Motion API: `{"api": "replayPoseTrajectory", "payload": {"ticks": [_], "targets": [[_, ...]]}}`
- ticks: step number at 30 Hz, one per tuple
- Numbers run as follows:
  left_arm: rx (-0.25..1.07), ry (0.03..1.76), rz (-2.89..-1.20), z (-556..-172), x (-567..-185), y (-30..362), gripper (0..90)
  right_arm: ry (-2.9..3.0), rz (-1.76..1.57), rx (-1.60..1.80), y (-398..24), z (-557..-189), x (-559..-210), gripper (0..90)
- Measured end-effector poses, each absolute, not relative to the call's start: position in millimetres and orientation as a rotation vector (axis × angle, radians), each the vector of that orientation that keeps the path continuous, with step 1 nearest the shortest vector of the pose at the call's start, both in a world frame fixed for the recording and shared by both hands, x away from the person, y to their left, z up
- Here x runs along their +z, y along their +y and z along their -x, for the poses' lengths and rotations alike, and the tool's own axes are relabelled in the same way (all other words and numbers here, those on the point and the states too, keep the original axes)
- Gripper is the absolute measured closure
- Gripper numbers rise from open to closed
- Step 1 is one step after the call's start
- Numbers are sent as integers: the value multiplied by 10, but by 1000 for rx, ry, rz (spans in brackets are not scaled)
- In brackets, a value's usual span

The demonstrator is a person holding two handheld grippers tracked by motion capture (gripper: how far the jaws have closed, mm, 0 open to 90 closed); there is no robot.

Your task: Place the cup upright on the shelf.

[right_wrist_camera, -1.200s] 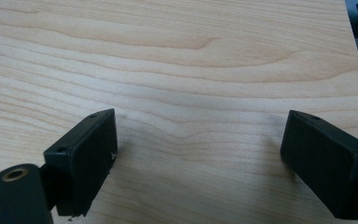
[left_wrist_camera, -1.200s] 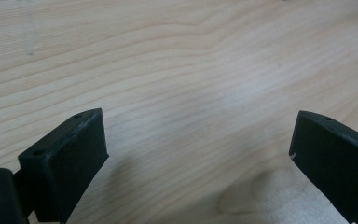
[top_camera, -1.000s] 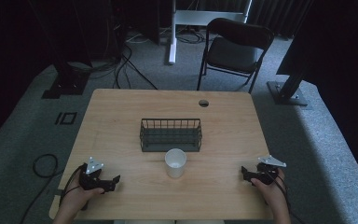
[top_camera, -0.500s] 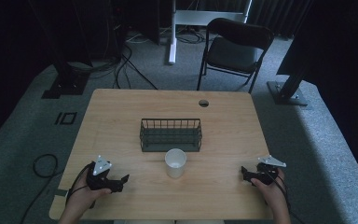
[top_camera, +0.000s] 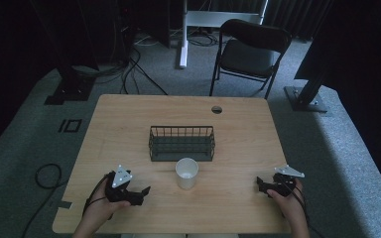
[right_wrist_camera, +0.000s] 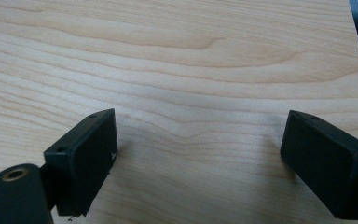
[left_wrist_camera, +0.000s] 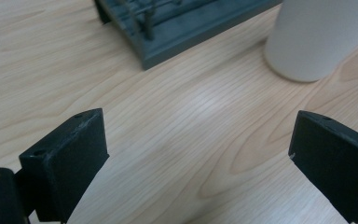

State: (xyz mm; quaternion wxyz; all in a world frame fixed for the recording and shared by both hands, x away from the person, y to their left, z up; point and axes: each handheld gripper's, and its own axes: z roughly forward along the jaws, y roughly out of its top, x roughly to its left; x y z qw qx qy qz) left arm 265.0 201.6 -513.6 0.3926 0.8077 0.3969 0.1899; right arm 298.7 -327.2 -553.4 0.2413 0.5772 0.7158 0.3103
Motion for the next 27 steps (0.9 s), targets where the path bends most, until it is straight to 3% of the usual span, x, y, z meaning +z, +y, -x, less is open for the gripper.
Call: {"api": "replayPoseTrajectory", "payload": {"ticks": [27], "targets": [[398, 775, -2034, -2714, -5060, 1392, 48, 1958, -1578, 848, -3272, -2987, -5534, 106]]}}
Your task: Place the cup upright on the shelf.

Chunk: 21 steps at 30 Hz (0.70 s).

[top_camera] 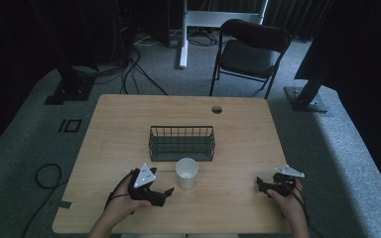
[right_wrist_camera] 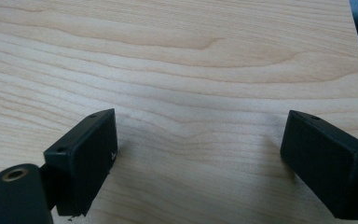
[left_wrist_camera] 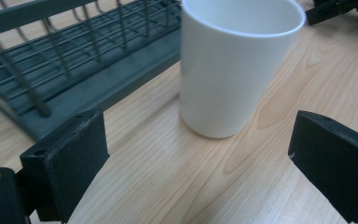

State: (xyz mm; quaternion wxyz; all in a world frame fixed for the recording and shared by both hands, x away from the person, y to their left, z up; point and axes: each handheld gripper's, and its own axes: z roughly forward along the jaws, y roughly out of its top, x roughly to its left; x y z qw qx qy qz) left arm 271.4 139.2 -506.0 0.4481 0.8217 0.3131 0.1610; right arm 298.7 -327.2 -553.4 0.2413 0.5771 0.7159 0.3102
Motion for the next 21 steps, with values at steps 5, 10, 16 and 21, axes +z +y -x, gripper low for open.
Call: {"api": "replayPoseTrajectory", "payload": {"ticks": [5, 10, 16, 21], "targets": [[397, 747, -2034, -2723, -5064, 1295, 48, 1958, -1578, 849, -3272, -2987, -5534, 106], [388, 734, -2026, -2752, -5084, 1207, 48, 1958, -1578, 849, -3272, -2987, -5534, 106], [363, 740, -1983, -2788, -5124, 1126, 48, 1958, -1579, 849, -3272, -2988, -5535, 106], [351, 741, -1944, -2821, -5142, 1053, 48, 1958, -1578, 849, -3272, -2988, -5535, 106]]}}
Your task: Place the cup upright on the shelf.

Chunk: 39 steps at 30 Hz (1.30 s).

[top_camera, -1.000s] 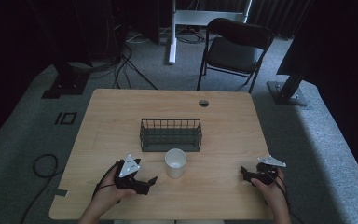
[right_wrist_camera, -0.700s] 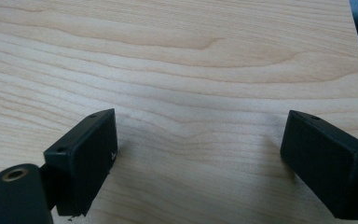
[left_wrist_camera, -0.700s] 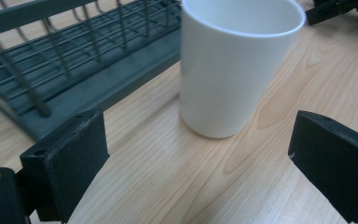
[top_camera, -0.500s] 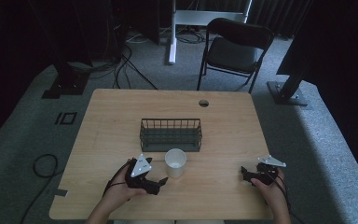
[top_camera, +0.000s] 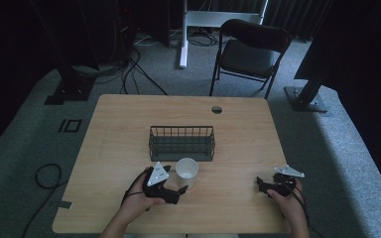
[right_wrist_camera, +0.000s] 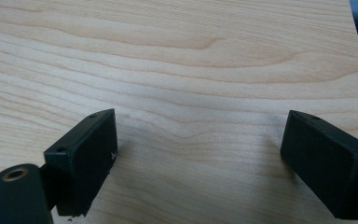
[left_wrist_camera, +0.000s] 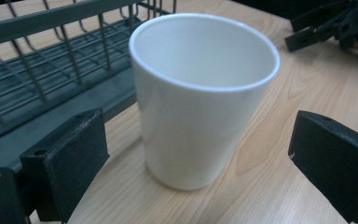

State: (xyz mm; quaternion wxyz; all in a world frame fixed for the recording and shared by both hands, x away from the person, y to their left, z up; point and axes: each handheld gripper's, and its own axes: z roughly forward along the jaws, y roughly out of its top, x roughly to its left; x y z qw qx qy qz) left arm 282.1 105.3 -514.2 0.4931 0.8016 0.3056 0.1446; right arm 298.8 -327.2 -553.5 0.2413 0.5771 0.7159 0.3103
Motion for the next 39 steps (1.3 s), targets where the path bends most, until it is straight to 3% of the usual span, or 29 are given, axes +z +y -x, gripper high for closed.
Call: {"api": "replayPoseTrajectory", "payload": {"ticks": [26, 29, 30, 39], "targets": [[420, 692, -1873, -2989, -5153, 804, 67, 1958, -1579, 848, -3272, -2987, -5534, 106], [421, 698, -1850, -2998, -5156, 791, 95, 1958, -1579, 849, -3272, -2987, -5534, 106], [438, 685, -1849, -2996, -5155, 773, 150, 1958, -1579, 849, -3272, -2987, -5534, 106], [450, 626, -1858, -2996, -5178, 721, 200, 1958, -1579, 849, -3272, -2987, -5534, 106]]}}
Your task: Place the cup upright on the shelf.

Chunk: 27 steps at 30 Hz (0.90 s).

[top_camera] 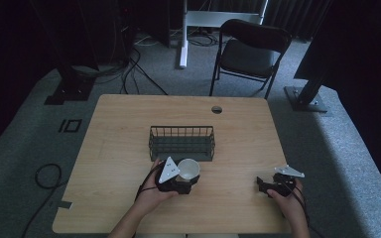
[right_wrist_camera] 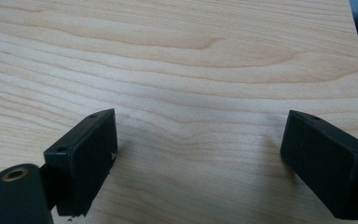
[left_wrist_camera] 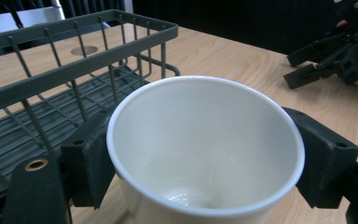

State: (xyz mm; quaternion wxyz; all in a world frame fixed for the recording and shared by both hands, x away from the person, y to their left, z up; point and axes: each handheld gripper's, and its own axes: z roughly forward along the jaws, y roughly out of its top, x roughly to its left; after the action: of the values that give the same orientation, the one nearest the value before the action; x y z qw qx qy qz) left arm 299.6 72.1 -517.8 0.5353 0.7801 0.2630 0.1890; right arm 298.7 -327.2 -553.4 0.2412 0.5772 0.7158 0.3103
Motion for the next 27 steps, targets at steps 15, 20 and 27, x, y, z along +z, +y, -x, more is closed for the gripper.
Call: {"api": "replayPoseTrajectory", "payload": {"ticks": [15, 20, 27], "targets": [[438, 593, -1803, -2988, -4966, 739, 206, 1958, -1578, 849, -3272, -2987, -5534, 106], [442, 586, -1795, -2991, -4857, 743, 206, 1958, -1579, 849, -3272, -2987, -5534, 106], [452, 584, -1771, -3024, -4657, 754, 206, 1957, -1579, 849, -3272, -2988, -5535, 106]]}}
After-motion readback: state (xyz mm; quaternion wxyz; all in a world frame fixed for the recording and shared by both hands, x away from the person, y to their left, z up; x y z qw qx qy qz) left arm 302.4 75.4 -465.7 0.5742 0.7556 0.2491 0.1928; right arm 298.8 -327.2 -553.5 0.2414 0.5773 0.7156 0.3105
